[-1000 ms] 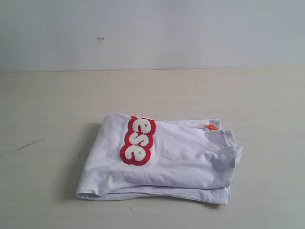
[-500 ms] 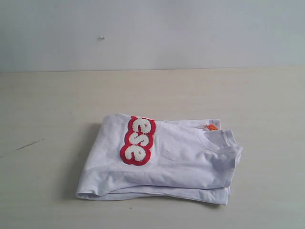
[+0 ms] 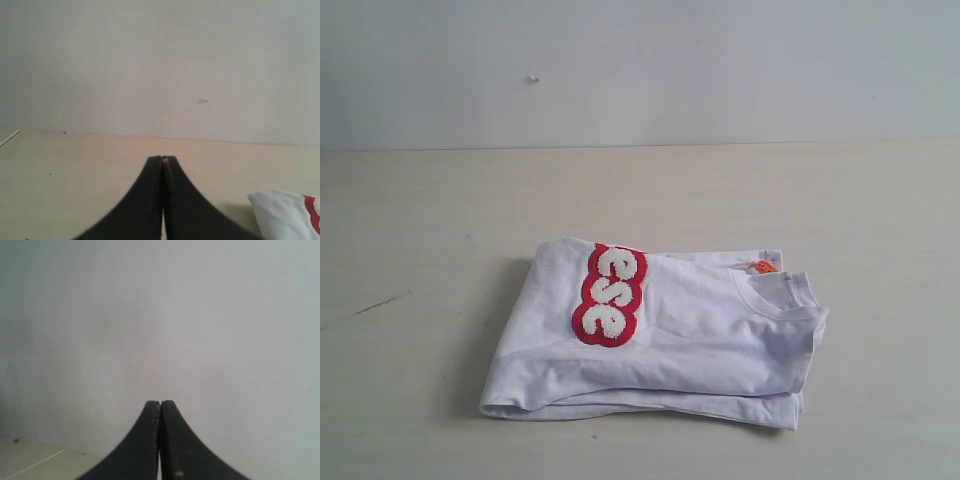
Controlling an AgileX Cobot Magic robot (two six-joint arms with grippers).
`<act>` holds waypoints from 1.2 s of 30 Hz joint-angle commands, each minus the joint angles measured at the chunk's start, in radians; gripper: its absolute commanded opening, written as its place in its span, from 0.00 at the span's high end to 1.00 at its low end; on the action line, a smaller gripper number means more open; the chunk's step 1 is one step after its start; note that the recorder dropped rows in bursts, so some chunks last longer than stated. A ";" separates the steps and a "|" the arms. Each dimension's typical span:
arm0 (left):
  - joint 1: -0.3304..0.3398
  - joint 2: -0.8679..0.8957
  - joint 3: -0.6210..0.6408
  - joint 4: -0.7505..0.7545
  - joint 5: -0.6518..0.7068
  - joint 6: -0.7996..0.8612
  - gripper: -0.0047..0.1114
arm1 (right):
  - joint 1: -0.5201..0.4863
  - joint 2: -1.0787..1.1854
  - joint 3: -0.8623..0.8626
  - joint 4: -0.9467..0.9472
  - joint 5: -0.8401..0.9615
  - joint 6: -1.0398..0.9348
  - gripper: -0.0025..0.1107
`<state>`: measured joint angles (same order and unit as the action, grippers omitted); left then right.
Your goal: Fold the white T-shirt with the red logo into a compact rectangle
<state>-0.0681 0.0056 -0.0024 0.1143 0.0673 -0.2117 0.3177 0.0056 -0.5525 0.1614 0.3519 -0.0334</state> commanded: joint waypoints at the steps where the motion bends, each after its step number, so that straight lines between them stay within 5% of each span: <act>1: 0.003 -0.006 0.002 -0.024 0.143 0.116 0.96 | -0.003 -0.006 0.006 0.011 -0.002 0.001 0.98; 11: 0.003 -0.006 0.002 -0.070 0.280 0.129 0.96 | -0.003 -0.006 0.006 0.011 -0.002 0.001 0.98; 36: 0.003 -0.006 0.002 -0.070 0.291 0.182 0.96 | -0.003 -0.006 0.006 0.011 -0.002 0.001 0.98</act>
<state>-0.0681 0.0056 -0.0024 0.0523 0.3522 -0.0343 0.3177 0.0056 -0.5525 0.1679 0.3519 -0.0334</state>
